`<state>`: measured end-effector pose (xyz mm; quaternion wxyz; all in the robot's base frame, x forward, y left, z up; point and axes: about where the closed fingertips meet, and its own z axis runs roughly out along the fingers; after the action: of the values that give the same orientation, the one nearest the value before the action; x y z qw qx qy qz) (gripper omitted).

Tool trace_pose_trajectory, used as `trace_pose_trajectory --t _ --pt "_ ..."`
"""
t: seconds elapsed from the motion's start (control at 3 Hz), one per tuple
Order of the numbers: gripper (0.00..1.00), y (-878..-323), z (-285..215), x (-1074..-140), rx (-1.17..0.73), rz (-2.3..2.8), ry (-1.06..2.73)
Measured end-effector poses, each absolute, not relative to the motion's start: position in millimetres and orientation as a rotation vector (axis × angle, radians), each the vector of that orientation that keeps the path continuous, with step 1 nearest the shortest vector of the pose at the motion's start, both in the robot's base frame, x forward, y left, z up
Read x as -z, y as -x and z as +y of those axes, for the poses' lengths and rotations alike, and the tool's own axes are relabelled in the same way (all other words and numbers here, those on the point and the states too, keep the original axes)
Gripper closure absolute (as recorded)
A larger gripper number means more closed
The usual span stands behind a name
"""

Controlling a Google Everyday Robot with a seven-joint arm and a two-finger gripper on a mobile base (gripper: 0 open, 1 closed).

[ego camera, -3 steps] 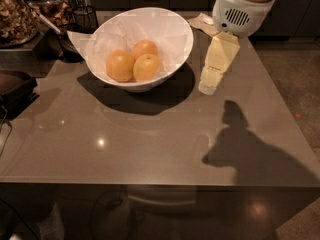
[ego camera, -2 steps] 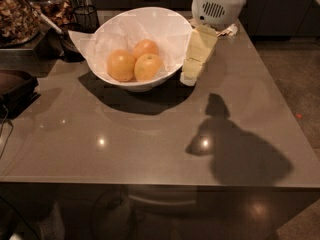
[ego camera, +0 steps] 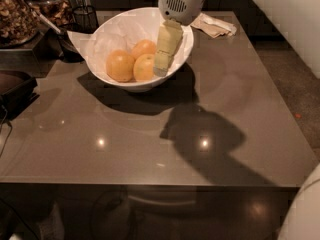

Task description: Pick orange from white bowl

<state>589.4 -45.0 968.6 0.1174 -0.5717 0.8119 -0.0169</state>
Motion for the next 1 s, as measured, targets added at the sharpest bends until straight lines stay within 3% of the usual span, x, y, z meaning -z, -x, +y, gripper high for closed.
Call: trace_pose_trajectory --t 1.0 --pt "0.0 -595.8 -10.9 -967.6 -0.005 2.27 1.658"
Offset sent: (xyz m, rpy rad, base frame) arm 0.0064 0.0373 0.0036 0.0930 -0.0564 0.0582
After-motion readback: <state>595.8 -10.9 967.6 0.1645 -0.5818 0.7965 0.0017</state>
